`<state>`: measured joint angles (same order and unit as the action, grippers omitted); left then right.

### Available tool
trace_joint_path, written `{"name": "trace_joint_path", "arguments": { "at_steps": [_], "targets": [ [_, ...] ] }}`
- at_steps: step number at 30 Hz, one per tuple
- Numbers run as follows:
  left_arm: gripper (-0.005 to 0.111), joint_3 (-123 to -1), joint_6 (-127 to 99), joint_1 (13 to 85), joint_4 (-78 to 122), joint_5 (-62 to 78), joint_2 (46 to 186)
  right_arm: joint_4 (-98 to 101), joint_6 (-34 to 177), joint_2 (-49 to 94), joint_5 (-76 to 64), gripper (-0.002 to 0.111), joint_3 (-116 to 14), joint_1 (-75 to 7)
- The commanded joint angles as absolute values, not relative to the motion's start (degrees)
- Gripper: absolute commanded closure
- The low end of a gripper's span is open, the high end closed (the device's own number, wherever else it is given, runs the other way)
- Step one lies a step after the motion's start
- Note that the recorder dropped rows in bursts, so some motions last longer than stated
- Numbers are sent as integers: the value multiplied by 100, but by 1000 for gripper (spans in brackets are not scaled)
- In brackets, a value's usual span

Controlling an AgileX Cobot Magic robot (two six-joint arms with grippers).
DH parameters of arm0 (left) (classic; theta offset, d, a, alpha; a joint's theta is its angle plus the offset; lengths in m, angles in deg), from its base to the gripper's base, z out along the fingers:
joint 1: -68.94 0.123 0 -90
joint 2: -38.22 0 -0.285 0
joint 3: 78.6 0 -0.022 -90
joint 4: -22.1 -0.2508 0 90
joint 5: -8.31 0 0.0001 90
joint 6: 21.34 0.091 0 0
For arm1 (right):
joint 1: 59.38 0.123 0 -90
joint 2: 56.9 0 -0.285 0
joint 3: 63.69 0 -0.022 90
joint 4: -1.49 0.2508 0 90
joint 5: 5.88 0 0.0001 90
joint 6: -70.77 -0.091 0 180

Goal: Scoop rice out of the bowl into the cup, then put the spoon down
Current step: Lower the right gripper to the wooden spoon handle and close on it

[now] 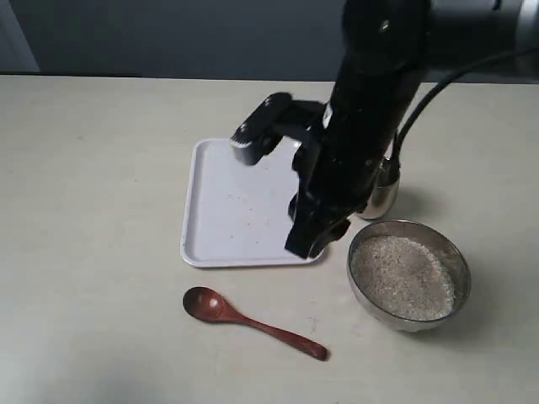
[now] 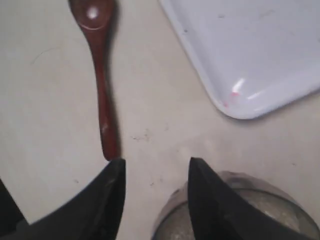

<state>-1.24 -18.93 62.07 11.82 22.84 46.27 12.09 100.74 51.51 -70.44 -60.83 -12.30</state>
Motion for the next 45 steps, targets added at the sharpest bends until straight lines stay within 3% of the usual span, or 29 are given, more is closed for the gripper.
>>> {"name": "trace_joint_path", "arguments": {
  "at_steps": [1, 18, 45],
  "targets": [
    [106, -138, -1929, 6211, 1192, 2204, 4601, 871, 10117, 5571, -7045, 68, -6105, -784],
    [106, -138, -1929, 6211, 1192, 2204, 4601, 1163, 10117, 6491, -7066, 68, -6105, -273],
    [106, -138, -1929, 6211, 1192, 2204, 4601, 1292, 10117, 6967, -6924, 68, -6047, -275]
  ]
}}
